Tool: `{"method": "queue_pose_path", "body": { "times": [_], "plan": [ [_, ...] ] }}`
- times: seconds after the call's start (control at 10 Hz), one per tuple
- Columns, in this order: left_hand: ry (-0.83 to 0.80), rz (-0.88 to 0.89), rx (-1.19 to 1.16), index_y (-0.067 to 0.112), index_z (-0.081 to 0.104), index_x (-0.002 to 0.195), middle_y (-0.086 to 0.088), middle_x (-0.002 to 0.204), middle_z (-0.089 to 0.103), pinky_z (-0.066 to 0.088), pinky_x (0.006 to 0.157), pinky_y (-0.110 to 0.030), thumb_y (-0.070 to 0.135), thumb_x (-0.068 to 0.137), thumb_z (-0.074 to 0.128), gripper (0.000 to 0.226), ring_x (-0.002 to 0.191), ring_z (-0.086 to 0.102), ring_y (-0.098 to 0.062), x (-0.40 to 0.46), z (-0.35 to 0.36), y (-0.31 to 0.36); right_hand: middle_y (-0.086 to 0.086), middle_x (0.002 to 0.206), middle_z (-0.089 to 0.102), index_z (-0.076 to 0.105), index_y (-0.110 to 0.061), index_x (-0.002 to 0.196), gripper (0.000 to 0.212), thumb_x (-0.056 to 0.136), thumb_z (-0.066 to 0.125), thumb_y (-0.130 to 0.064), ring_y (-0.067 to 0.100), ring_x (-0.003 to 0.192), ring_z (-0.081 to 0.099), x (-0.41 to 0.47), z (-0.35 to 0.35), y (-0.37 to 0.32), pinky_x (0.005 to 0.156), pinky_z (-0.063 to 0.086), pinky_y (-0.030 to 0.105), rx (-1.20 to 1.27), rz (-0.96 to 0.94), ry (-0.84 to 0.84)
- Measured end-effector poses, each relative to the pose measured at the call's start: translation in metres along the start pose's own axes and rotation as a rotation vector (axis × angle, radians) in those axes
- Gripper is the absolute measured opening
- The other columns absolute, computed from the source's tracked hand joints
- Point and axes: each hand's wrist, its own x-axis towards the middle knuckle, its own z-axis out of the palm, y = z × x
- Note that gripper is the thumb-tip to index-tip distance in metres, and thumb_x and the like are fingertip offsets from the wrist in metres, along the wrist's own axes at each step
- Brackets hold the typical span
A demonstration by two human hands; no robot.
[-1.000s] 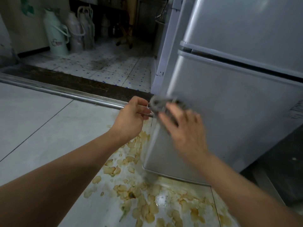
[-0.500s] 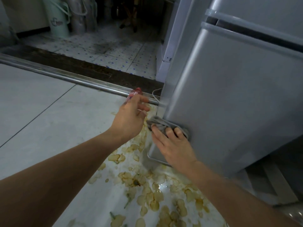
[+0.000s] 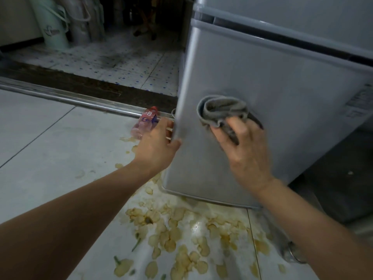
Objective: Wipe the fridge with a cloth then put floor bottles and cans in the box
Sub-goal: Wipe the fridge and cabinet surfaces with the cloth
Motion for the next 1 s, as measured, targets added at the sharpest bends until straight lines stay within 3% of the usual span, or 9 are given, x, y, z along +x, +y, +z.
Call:
{"method": "queue_pose_path", "body": {
  "times": [0.1, 0.2, 0.3, 0.5, 0.6, 0.7, 0.8, 0.9, 1.0],
  "plan": [
    [0.063, -0.038, 0.045, 0.023, 0.049, 0.109, 0.001, 0.099, 0.065, 0.052, 0.083, -0.044, 0.037, 0.084, 0.063, 0.032, 0.09, 0.063, -0.024, 0.0, 0.009, 0.004, 0.004, 0.122, 0.038, 0.069, -0.021, 0.113, 0.033, 0.088, 0.05, -0.009, 0.027, 0.099, 0.043, -0.06, 0.012, -0.007, 0.075, 0.049, 0.037, -0.1, -0.279, -0.235],
    [0.056, -0.075, 0.06, 0.023, 0.048, 0.111, -0.003, 0.103, 0.065, 0.05, 0.086, -0.046, 0.038, 0.085, 0.062, 0.033, 0.097, 0.06, -0.028, -0.001, 0.01, 0.004, 0.003, 0.121, 0.035, 0.07, -0.022, 0.107, 0.04, 0.068, 0.072, -0.015, 0.024, 0.097, 0.056, -0.09, 0.008, -0.013, 0.073, 0.052, 0.033, -0.096, -0.405, -0.459],
    [0.05, -0.082, 0.057, 0.023, 0.049, 0.111, -0.003, 0.104, 0.064, 0.049, 0.088, -0.045, 0.037, 0.085, 0.062, 0.032, 0.099, 0.059, -0.027, -0.002, 0.008, 0.005, 0.006, 0.117, 0.04, 0.071, -0.018, 0.098, 0.019, 0.087, 0.057, -0.011, 0.024, 0.083, 0.063, -0.07, -0.009, -0.005, 0.07, 0.051, 0.036, -0.046, -0.3, -0.359],
    [0.053, -0.103, 0.072, 0.023, 0.048, 0.115, -0.005, 0.109, 0.063, 0.049, 0.089, -0.048, 0.041, 0.086, 0.059, 0.036, 0.105, 0.057, -0.03, -0.004, 0.01, 0.005, -0.009, 0.086, 0.06, 0.054, -0.032, 0.097, 0.024, 0.091, 0.047, -0.054, 0.013, 0.078, 0.058, -0.027, -0.04, 0.047, 0.07, 0.051, 0.038, 0.101, 0.125, -0.28],
    [0.064, -0.099, 0.061, 0.023, 0.048, 0.112, 0.001, 0.101, 0.062, 0.05, 0.088, -0.048, 0.04, 0.086, 0.059, 0.033, 0.103, 0.057, -0.028, -0.005, 0.011, 0.005, 0.006, 0.106, 0.047, 0.059, -0.025, 0.107, 0.024, 0.084, 0.065, -0.023, 0.026, 0.087, 0.047, -0.069, -0.026, 0.04, 0.071, 0.053, 0.042, -0.022, 0.037, -0.203],
    [0.065, -0.106, 0.067, 0.023, 0.047, 0.113, -0.001, 0.103, 0.062, 0.05, 0.088, -0.048, 0.041, 0.087, 0.059, 0.033, 0.103, 0.057, -0.027, -0.006, 0.011, 0.006, 0.011, 0.114, 0.035, 0.072, -0.019, 0.097, 0.034, 0.069, 0.064, 0.0, 0.029, 0.089, 0.038, -0.107, -0.018, 0.035, 0.07, 0.054, 0.04, -0.04, -0.142, -0.327],
    [0.057, -0.118, 0.085, 0.023, 0.046, 0.116, -0.006, 0.108, 0.063, 0.05, 0.089, -0.049, 0.042, 0.087, 0.058, 0.036, 0.106, 0.056, -0.028, -0.007, 0.01, 0.008, 0.011, 0.114, 0.037, 0.07, -0.018, 0.095, 0.028, 0.076, 0.054, -0.004, 0.029, 0.087, 0.047, -0.111, -0.027, 0.037, 0.069, 0.054, 0.039, -0.053, -0.255, -0.438],
    [0.055, -0.116, 0.102, 0.021, 0.046, 0.118, -0.009, 0.11, 0.062, 0.049, 0.089, -0.05, 0.042, 0.087, 0.057, 0.039, 0.107, 0.056, -0.03, -0.009, 0.009, 0.012, 0.011, 0.108, 0.049, 0.065, -0.014, 0.096, 0.021, 0.094, 0.045, -0.017, 0.031, 0.081, 0.058, -0.077, -0.047, 0.054, 0.07, 0.048, 0.039, -0.046, 0.043, -0.339],
    [0.067, -0.122, 0.09, 0.019, 0.047, 0.121, -0.01, 0.112, 0.062, 0.049, 0.089, -0.05, 0.04, 0.088, 0.057, 0.04, 0.107, 0.056, -0.03, -0.011, 0.01, 0.014, 0.014, 0.11, 0.046, 0.051, -0.014, 0.109, 0.024, 0.086, 0.057, -0.01, 0.034, 0.08, 0.055, -0.065, -0.059, 0.068, 0.063, 0.042, 0.039, -0.168, 0.222, -0.173]
  ]
}}
